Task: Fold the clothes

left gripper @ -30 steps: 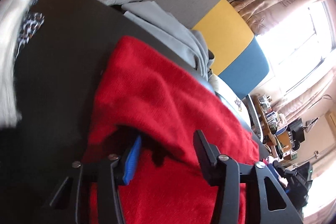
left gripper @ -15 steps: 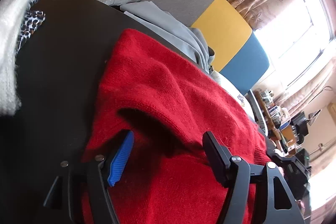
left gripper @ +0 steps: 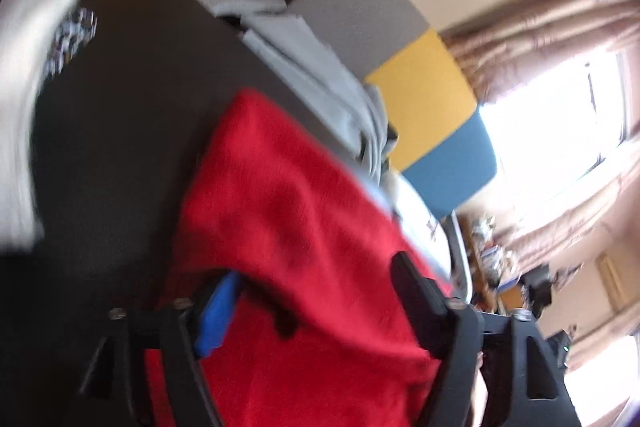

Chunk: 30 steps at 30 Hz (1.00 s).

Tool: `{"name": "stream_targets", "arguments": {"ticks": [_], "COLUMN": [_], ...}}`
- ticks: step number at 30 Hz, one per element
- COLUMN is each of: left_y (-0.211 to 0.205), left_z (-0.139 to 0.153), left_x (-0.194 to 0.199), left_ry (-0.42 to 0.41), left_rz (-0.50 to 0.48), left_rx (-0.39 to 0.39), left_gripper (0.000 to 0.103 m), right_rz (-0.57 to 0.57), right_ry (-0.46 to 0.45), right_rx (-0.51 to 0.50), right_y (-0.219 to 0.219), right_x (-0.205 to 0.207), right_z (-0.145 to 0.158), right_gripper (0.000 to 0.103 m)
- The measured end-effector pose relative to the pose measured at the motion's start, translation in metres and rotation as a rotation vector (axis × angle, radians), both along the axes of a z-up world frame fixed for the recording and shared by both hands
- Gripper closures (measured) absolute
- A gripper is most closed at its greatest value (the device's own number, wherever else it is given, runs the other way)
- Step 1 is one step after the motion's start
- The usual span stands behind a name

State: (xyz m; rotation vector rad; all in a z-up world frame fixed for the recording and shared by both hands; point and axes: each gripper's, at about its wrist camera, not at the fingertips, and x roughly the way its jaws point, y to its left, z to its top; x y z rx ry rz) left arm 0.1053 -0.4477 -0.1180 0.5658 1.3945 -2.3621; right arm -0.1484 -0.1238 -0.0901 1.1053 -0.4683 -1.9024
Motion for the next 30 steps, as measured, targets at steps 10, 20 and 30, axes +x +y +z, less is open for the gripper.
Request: {"name": "stream_targets", "arguments": {"ticks": [10,20,30], "left_y": [-0.003,0.030,0.039], "left_z": [0.021,-0.006,0.005], "left_x": [0.008,0.035,0.022], "left_ry": [0.074,-0.034,-0.093], "left_rz": [-0.062,-0.061,-0.087], "left_rx": [0.054,0.043,-0.081], "left_gripper": [0.027,0.027,0.022], "right_rz": [0.064,-0.026,-0.031], "right_ry": [0.179,0.011,0.013], "right_rx": [-0.063,0.061,0.170], "right_y": [-0.013,0.040,0.072], "right_x": [-0.001,-0.005,0.014], "right_z": [0.090,-0.011,-0.044], "right_gripper": [0.096,0.096,0.096]}}
